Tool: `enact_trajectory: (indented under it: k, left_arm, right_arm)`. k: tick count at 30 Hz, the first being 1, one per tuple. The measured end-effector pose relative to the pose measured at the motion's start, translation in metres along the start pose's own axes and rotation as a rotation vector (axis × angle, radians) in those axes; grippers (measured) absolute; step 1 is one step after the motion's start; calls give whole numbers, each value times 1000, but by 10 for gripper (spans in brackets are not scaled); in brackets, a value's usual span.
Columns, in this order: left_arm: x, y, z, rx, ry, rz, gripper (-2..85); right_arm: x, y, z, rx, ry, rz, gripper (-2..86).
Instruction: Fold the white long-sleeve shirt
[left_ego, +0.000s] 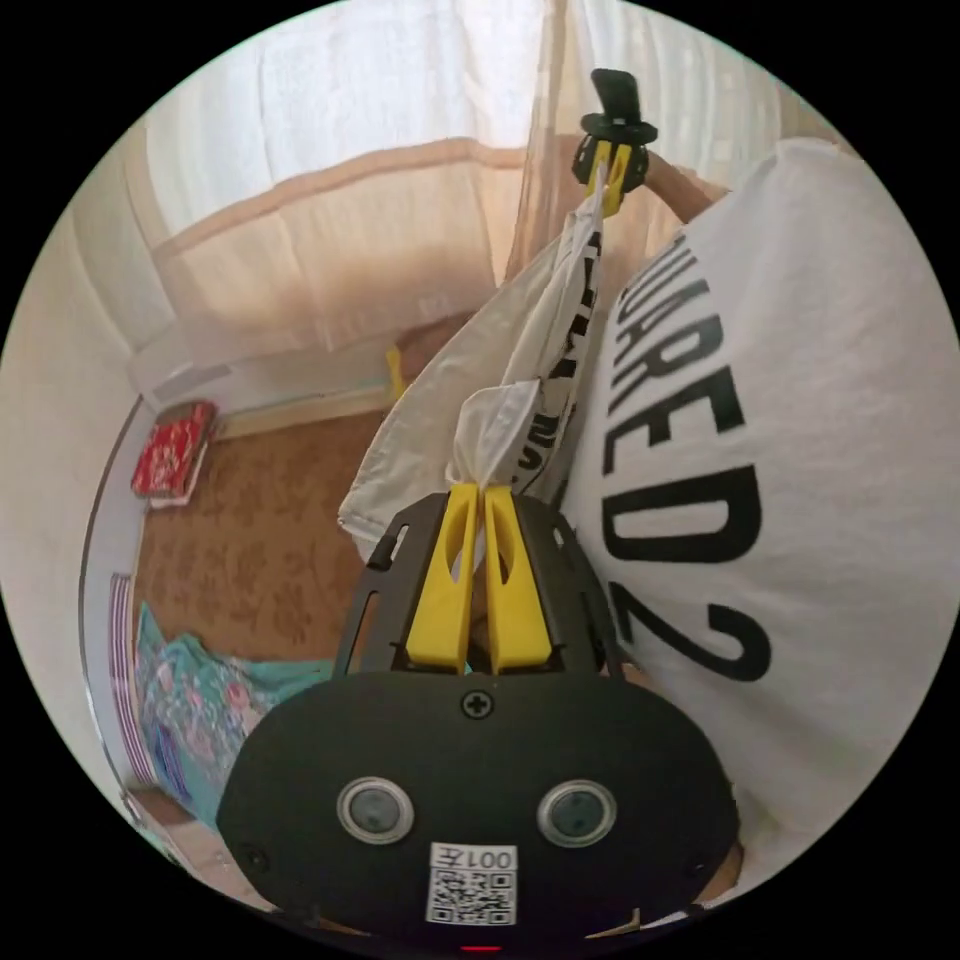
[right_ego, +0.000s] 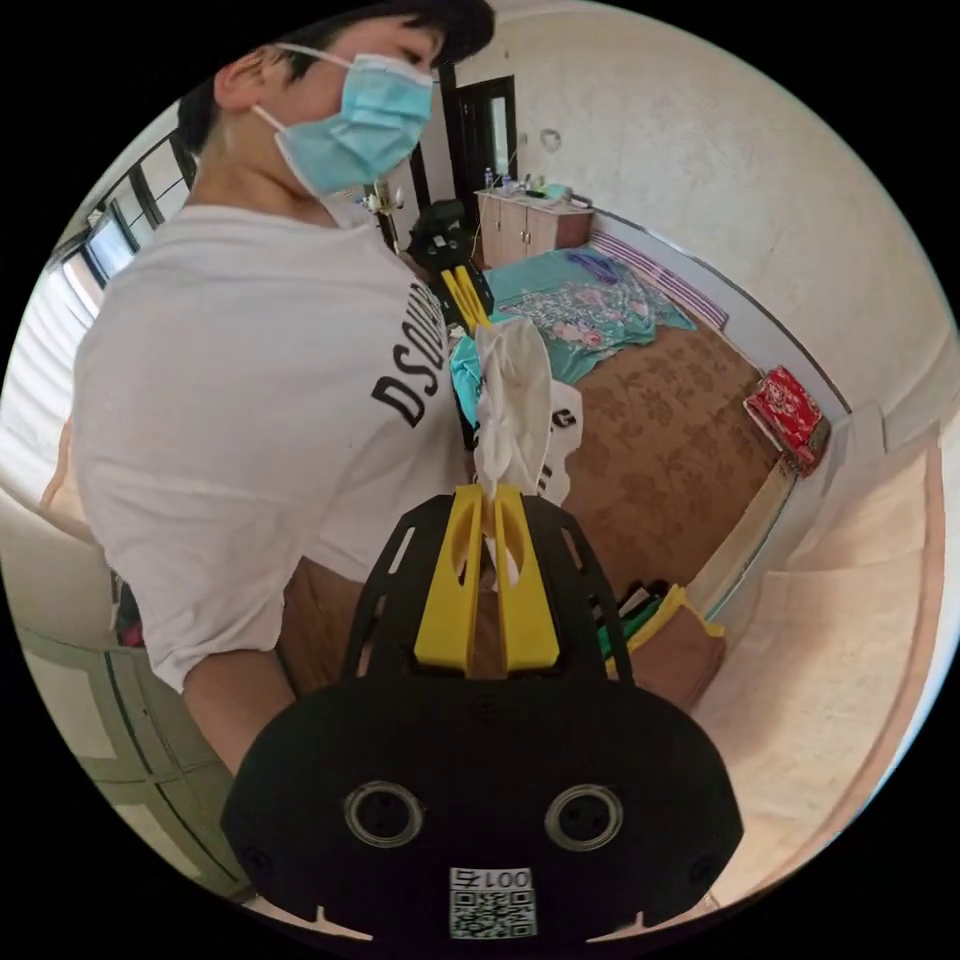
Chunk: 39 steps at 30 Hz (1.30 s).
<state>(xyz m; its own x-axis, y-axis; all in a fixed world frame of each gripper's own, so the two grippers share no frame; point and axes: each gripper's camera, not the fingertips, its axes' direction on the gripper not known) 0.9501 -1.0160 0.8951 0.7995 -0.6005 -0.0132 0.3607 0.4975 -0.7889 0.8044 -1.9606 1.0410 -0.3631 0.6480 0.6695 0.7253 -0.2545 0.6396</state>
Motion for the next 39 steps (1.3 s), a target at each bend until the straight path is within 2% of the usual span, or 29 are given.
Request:
enact_trajectory:
  k: [3, 6, 10, 14, 17, 20, 22, 24, 26, 29, 30, 32, 35, 37, 39]
  left_arm:
    - [-27, -9, 4, -94, -40, -68, -10]
    - [-84, -26, 14, -202, -174, -100, -10]
    - [-206, -43, 67, -302, -268, -149, -10]
    - [-328, -38, 141, -349, -310, -271, -10]
    - [-436, -11, 220, -472, -314, -419, -10]
    - [-532, 51, 287, -557, -244, -793, -9]
    - [-558, 105, 316, -486, -223, -1012, -8]
    - [-557, 139, 338, -493, -220, -1095, -5]
    - [-541, 164, 362, -525, -189, -1128, 2]
    - [-497, 179, 407, -533, -47, -1098, 34]
    - [-479, 176, 425, -554, -19, -1058, 47]
    - [-462, 168, 446, -577, -46, -1010, 58]
    - [-466, 150, 467, -493, -79, -965, 64]
    - [-486, 143, 487, -454, -67, -924, 78]
    - [-502, 147, 506, -527, -117, -909, 81]
  right_arm:
    - [23, -15, 31, -38, 44, -48, 12]
    - [96, -37, 54, 55, 85, -96, 12]
    - [249, -80, 122, 52, 28, -115, 14]
    - [395, -131, 237, -50, 177, -103, 18]
    - [500, -160, 341, -88, 356, 66, 21]
    - [576, -165, 435, -93, 355, 263, 25]
    - [596, -153, 483, -88, 252, 363, 30]
    - [593, -134, 532, -89, 113, 385, 42]
    - [566, -103, 605, -183, -39, 386, 65]
    - [518, -78, 686, -335, -124, 355, 86]
    - [509, -77, 699, -361, -116, 336, 87]
    - [491, -82, 738, -403, 53, 270, 93]
    - [504, -107, 771, -369, 203, 237, 105]
    - [520, -123, 798, -415, 176, 212, 112]
    - [533, -132, 828, -504, 140, 181, 108]
